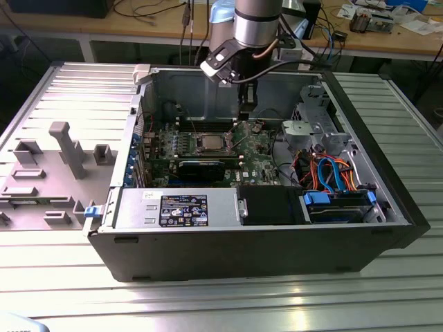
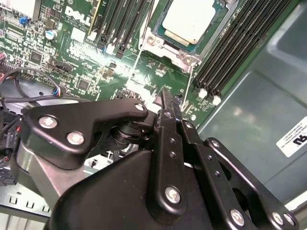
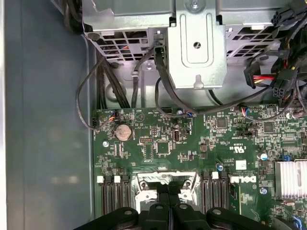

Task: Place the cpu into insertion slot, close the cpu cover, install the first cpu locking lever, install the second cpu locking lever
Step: 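Close the cpu cover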

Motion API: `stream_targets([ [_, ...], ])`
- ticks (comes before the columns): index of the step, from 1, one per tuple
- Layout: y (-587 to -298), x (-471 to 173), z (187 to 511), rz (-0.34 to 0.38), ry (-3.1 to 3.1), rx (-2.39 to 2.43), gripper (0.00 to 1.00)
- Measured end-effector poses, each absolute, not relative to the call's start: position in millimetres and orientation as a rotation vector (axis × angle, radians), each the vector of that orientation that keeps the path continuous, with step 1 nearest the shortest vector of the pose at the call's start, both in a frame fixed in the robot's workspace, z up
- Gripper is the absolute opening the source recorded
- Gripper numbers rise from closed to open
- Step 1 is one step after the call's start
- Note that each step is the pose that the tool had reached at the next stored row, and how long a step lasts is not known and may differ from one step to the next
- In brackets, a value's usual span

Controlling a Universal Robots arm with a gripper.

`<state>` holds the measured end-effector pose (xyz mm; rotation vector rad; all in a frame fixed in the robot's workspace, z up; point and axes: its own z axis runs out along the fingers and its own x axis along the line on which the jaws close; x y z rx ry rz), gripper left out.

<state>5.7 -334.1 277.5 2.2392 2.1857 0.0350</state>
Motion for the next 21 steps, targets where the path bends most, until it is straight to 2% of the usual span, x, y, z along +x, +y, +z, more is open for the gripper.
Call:
stream_targets([
  [21,-334.1,19.7,277.3,0.035,2.186,2.239,0.11],
])
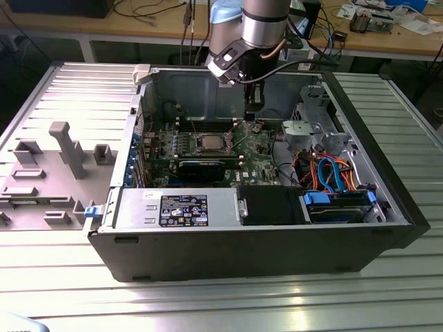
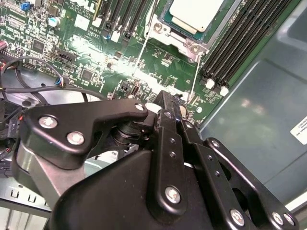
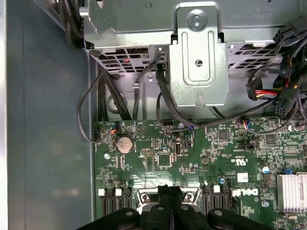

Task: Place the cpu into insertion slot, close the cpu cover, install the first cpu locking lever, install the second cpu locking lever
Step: 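Close the cpu cover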

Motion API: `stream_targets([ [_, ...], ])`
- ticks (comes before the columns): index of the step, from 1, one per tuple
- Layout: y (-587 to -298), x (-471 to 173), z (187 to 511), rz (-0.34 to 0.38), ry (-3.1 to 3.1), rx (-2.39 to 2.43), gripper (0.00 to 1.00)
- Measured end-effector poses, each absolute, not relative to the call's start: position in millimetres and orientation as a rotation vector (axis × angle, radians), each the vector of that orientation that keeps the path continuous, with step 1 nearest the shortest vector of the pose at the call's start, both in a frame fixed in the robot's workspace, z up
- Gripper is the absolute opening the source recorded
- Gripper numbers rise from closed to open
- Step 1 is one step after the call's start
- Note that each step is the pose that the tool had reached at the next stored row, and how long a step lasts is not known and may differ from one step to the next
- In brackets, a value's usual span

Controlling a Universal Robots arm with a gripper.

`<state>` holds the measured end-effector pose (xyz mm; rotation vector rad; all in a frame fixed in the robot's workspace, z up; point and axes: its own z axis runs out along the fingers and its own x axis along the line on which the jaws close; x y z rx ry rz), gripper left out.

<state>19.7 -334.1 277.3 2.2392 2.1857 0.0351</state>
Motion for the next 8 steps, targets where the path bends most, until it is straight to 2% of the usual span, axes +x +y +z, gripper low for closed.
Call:
stream_targets([
  [8,-334.1,25.1,277.2,0.035,2.186,2.239,0.11],
])
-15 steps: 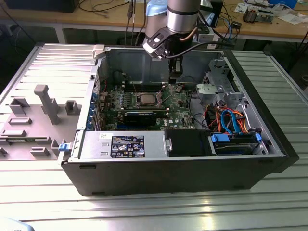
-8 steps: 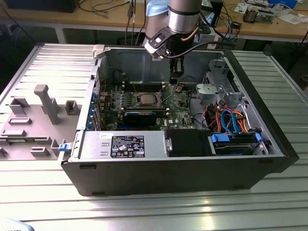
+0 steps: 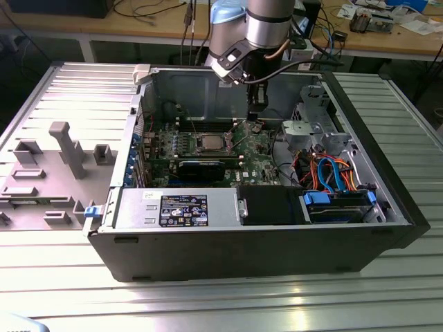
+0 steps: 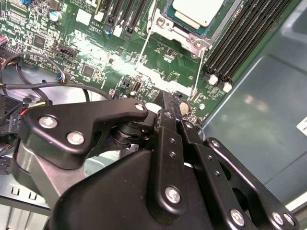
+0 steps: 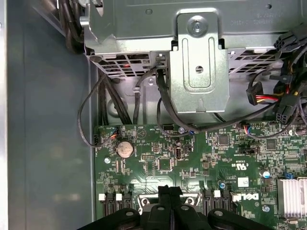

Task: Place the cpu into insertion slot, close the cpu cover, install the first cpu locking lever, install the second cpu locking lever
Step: 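Close the cpu cover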

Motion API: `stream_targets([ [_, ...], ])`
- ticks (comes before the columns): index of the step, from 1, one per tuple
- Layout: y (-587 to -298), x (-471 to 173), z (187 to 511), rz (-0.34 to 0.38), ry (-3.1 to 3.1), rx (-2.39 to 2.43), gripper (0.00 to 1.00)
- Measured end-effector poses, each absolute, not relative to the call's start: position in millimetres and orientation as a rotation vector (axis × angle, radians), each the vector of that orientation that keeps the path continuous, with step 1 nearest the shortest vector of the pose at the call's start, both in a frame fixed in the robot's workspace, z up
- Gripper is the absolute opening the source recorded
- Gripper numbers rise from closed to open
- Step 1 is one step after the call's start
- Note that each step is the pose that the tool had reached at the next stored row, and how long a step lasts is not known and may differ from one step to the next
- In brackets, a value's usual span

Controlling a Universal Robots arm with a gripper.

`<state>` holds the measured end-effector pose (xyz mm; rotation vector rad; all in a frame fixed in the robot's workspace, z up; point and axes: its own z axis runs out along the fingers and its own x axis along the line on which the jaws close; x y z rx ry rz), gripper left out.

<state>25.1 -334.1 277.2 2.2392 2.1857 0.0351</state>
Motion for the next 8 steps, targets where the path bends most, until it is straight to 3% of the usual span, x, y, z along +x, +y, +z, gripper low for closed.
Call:
stream_targets([
  [8,-334.1,29.8,277.1,0.035,2.186,2.239,0.11],
])
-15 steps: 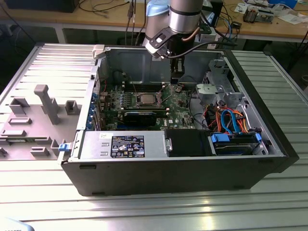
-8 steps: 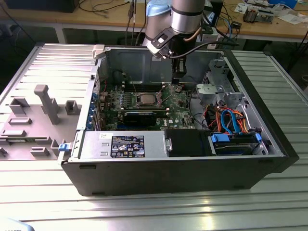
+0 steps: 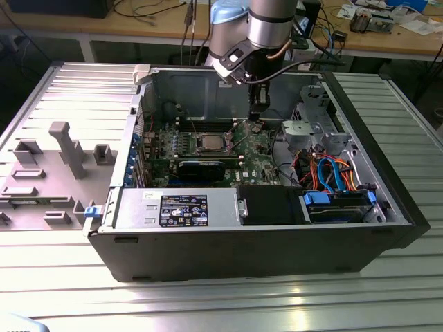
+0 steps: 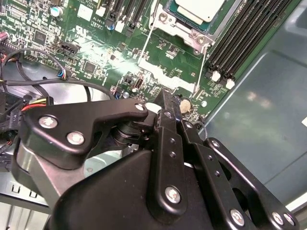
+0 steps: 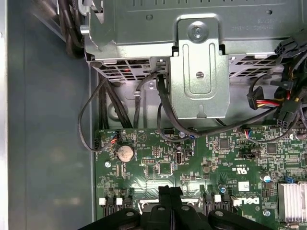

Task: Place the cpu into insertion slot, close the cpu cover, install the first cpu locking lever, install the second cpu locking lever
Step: 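Close the cpu cover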

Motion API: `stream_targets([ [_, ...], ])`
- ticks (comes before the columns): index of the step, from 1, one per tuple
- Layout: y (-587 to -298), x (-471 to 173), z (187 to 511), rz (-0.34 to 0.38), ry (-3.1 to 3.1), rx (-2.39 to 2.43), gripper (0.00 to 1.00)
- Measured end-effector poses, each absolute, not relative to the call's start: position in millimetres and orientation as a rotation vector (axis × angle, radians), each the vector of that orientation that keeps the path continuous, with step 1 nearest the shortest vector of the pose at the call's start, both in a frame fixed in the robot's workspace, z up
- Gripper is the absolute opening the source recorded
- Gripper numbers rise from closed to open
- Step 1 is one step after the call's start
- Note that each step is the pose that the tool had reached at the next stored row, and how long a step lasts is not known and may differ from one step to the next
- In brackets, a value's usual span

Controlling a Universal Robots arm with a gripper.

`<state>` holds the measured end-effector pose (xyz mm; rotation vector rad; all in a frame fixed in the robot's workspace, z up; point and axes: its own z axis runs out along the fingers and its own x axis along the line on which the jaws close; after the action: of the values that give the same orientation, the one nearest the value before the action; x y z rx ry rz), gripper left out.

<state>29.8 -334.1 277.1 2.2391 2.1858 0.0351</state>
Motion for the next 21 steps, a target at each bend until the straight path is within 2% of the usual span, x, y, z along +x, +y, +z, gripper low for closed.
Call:
stream_targets([
  [21,-334.1,42.6,276.5,0.035,2.186,2.239,0.11],
])
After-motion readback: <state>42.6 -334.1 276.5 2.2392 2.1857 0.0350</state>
